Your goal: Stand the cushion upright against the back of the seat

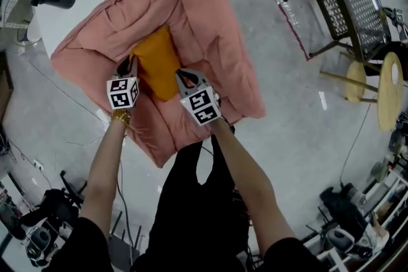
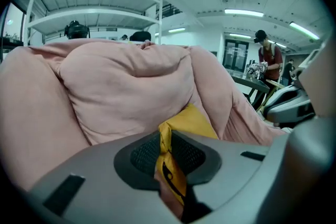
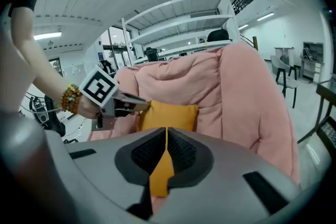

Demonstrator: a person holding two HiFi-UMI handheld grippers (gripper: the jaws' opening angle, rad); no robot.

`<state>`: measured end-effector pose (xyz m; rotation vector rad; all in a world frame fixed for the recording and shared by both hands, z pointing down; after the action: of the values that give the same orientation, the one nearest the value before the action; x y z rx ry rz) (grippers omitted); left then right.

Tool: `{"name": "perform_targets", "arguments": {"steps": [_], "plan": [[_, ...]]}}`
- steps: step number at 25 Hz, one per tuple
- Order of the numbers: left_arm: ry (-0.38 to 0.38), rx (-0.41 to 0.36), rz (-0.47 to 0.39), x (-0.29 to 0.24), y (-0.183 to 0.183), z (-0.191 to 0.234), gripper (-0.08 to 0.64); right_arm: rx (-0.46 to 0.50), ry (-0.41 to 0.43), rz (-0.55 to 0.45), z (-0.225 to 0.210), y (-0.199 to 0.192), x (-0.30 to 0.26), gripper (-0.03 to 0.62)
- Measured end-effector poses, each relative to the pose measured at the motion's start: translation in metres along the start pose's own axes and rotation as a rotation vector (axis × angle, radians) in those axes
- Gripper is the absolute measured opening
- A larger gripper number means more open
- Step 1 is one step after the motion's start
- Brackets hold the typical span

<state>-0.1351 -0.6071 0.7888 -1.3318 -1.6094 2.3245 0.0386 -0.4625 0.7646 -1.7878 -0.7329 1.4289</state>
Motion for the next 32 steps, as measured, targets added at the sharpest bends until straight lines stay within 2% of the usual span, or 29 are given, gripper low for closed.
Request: {"name": "perform_targets", "arguments": {"steps": [3, 5, 7, 9, 10, 11, 13, 14, 17, 21, 23, 26, 28, 32], "plan": [[-0.020, 0.003, -0.087, 0.009, -0.011, -0.003, 0.105, 0.009, 0.020, 0.005, -0.014, -0.019, -0.038, 0.017], [-0.017, 0.064, -0.129, 0.019, -0.028, -0.002, 0.145, 0.010, 0.033, 0.001, -0.019, -0.030, -0.057, 0.017], [-0.010, 0.127, -0.178, 0.027, -0.046, 0.001, 0.150, 0.003, 0.055, -0.008, -0.022, -0.042, -0.073, 0.017], [0.000, 0.172, -0.237, 0.035, -0.061, 0.003, 0.152, -0.008, 0.112, -0.021, -0.024, -0.054, -0.085, 0.023], [0.003, 0.195, -0.269, 0.039, -0.068, 0.003, 0.153, -0.013, 0.151, -0.027, -0.023, -0.061, -0.090, 0.053], [0.001, 0.219, -0.298, 0.043, -0.073, 0.002, 0.160, -0.015, 0.191, -0.028, -0.022, -0.068, -0.093, 0.116], [-0.015, 0.249, -0.335, 0.048, -0.081, 0.002, 0.210, -0.004, 0.253, -0.025, -0.019, -0.081, -0.100, 0.149], [-0.020, 0.250, -0.340, 0.050, -0.085, 0.001, 0.233, 0.007, 0.271, -0.021, -0.019, -0.086, -0.104, 0.163], [-0.046, 0.253, -0.300, 0.050, -0.106, -0.006, 0.235, 0.029, 0.290, -0.009, -0.023, -0.103, -0.116, 0.202], [-0.178, 0.267, -0.181, 0.014, -0.147, -0.032, 0.242, -0.013, 0.322, -0.011, -0.032, -0.116, -0.135, 0.245], [-0.212, 0.278, -0.134, -0.007, -0.162, -0.041, 0.250, -0.055, 0.352, -0.007, -0.031, -0.117, -0.141, 0.253], [-0.174, 0.328, -0.150, -0.028, -0.171, -0.041, 0.253, -0.075, 0.373, 0.004, -0.025, -0.115, -0.146, 0.242], [-0.138, 0.353, -0.167, -0.035, -0.169, -0.040, 0.244, -0.069, 0.361, 0.012, -0.021, -0.112, -0.149, 0.196], [-0.138, 0.332, -0.178, -0.030, -0.165, -0.046, 0.212, -0.025, 0.333, -0.002, -0.015, -0.106, -0.139, 0.144]]}}
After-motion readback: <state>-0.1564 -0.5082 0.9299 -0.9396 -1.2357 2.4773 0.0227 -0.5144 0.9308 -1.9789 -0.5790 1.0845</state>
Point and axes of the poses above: the fingertips, and each gripper's own axes: x backward along the fingers, z to its left, y out of its top, the point moved 7 cm from there along x, backward along the fingers, and after that the axes turned 8 degrees about -y, right-handed, at the moved point
